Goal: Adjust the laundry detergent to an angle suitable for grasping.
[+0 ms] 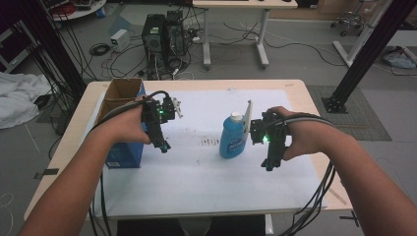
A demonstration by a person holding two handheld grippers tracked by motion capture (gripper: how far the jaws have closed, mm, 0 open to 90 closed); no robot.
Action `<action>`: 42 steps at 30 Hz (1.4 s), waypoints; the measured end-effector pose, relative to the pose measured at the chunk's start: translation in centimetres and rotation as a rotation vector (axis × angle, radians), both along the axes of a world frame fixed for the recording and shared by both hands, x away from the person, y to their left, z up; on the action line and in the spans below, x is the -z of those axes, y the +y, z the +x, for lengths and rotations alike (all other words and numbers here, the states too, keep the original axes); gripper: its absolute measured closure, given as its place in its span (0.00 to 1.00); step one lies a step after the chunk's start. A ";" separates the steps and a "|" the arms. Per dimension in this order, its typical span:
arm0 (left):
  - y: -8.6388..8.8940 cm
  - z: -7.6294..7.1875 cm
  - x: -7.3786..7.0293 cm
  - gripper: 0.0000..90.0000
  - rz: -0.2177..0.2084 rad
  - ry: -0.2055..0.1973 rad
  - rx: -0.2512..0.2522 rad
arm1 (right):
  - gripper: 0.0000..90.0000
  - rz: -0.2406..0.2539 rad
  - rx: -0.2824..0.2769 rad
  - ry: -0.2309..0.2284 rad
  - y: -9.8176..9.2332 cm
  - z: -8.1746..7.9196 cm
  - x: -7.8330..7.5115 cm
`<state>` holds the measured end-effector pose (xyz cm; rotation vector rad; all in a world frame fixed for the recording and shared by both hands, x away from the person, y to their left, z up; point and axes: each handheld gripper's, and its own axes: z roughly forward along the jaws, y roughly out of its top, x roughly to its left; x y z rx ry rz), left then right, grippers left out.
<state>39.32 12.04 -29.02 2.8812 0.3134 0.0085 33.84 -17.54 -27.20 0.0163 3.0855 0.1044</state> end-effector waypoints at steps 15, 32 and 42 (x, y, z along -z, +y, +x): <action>-0.1 -1.3 -1.1 0.02 -0.220 0.020 0.006 | 0.04 -0.010 0.051 0.000 -1.9 0.5 0.0; -1.1 -1.3 -1.3 0.02 -0.450 0.041 -0.073 | 0.04 -0.013 0.065 0.008 -2.6 0.2 0.1; -2.2 -1.2 -0.8 0.02 -0.574 0.073 -0.119 | 0.04 -0.015 0.060 0.008 -2.5 0.1 0.2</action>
